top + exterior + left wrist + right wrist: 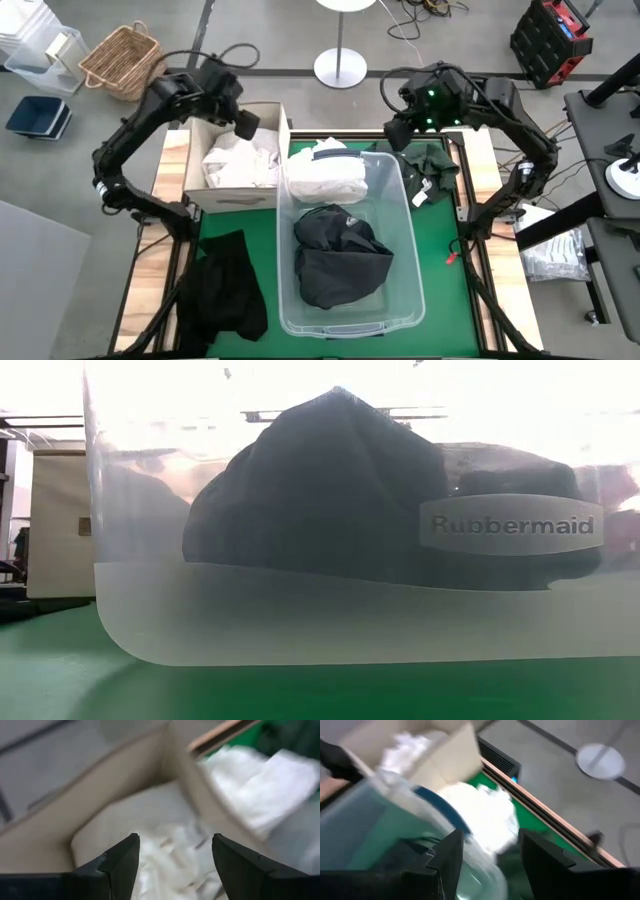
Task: Sort clothes
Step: Put the black pants into the transparent bin
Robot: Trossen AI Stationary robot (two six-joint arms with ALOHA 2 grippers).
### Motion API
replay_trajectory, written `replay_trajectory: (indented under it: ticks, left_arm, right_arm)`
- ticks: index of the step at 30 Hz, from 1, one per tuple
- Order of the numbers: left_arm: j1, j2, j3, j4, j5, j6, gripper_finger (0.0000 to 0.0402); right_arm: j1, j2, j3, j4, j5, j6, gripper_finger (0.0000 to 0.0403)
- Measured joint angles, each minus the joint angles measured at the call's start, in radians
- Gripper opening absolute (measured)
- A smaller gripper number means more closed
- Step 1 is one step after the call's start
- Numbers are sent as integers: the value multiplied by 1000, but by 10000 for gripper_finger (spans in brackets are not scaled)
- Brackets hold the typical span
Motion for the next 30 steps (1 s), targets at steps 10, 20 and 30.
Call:
replay_trajectory:
  ticks: [10, 20, 30]
  left_arm:
    - [-241, -147, 29, 138, -141, -70, 226]
    - [-532, -229, 7, 144, -183, -110, 226]
    - [-862, -238, 7, 70, -111, -304, 226]
  right_arm:
    - [-123, -4, 0, -142, 50, -54, 183]
    - [-170, -10, -1, -142, 50, -117, 183]
    - [-175, -14, -1, -142, 50, -116, 183]
